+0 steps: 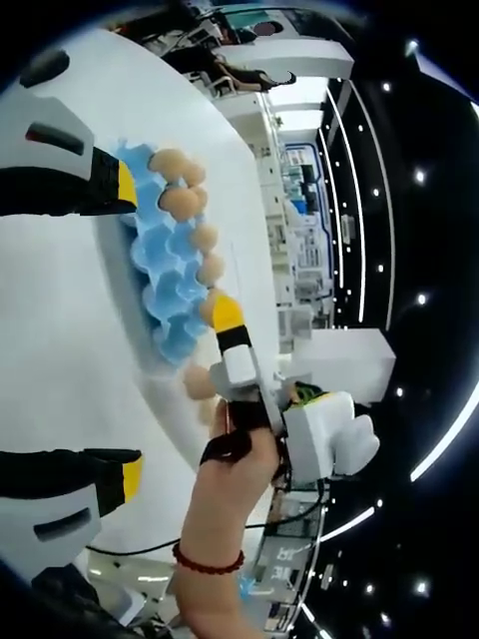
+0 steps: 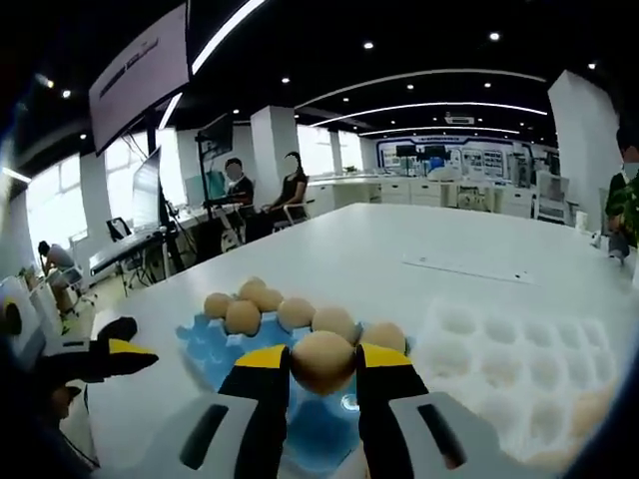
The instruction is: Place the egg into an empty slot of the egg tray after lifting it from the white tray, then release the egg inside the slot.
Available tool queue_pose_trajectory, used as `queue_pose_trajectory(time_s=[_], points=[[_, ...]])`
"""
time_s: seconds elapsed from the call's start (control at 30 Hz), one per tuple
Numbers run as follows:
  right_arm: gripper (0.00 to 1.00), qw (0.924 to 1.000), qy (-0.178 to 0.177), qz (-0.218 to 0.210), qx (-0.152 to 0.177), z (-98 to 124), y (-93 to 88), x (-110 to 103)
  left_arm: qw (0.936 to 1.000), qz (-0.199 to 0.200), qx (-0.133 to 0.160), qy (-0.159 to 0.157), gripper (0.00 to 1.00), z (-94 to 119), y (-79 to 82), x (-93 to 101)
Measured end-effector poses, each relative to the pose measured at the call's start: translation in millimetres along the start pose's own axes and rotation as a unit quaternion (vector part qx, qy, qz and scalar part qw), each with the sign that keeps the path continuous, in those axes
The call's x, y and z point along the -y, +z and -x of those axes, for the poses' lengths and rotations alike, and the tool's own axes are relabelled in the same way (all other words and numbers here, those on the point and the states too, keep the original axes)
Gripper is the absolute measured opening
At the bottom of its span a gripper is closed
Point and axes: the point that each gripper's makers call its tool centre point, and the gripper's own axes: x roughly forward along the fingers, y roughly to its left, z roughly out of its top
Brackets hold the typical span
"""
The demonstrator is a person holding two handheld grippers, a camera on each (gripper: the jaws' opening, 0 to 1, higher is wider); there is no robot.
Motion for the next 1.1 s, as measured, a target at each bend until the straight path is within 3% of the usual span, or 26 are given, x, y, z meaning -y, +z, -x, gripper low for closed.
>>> queue_pose_trajectory(time_s=[0.6,1.1], points=[[0.27,0.9993,0.036,0.010,0.002,-33.1,10.8,-30.5,1.0000,0.002,-0.004,0.008,0.99,2.6,-2.9,-9.3],[0.27,0.9975,0.070,0.011,0.003,-50.6,8.0,-50.9,0.9998,0.007,-0.007,0.018,0.99,10.1,-7.5,-17.1]])
